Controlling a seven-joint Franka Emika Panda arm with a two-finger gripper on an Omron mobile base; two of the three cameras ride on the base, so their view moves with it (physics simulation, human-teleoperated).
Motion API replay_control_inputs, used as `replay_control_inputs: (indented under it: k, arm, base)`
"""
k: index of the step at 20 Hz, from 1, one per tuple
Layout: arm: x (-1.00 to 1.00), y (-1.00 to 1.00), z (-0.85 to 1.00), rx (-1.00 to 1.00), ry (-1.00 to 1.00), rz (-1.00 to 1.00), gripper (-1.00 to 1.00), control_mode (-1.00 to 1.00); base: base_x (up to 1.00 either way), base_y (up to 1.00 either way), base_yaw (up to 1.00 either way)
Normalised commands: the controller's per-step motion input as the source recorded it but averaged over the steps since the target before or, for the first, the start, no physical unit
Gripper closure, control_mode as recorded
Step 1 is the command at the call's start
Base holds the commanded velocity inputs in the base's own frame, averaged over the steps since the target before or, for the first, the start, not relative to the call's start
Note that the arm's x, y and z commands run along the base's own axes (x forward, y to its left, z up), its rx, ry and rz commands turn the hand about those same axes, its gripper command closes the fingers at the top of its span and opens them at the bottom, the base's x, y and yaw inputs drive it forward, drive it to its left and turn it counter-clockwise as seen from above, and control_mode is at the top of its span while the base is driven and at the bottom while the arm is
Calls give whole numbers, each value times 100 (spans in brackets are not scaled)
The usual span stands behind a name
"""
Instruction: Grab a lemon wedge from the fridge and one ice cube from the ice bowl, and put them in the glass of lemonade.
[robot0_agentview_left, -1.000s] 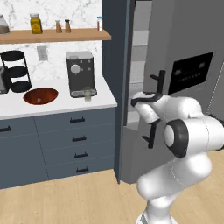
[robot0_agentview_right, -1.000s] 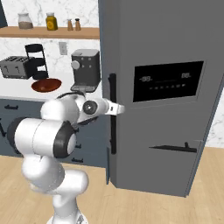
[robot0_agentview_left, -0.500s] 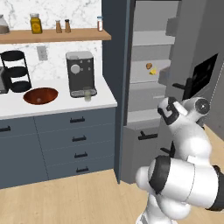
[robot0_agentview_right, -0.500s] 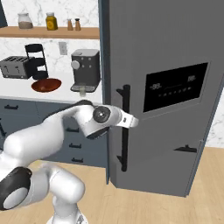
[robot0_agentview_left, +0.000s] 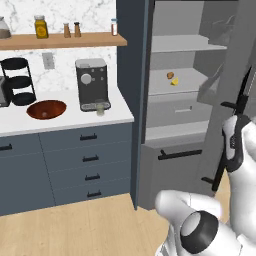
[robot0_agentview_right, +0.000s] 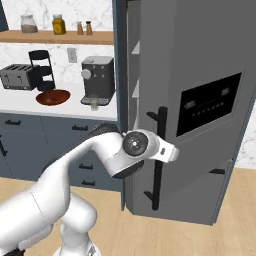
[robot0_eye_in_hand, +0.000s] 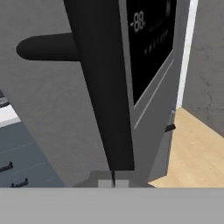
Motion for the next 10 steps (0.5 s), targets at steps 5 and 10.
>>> replay_control_inputs:
  k: [5,10]
  arm:
    - [-100,8,39,-1,-1,0,100,-100]
    - [-94,78,61,-11,0,1,100,-100]
  base:
    - [0,0,0]
    - [0,0,0]
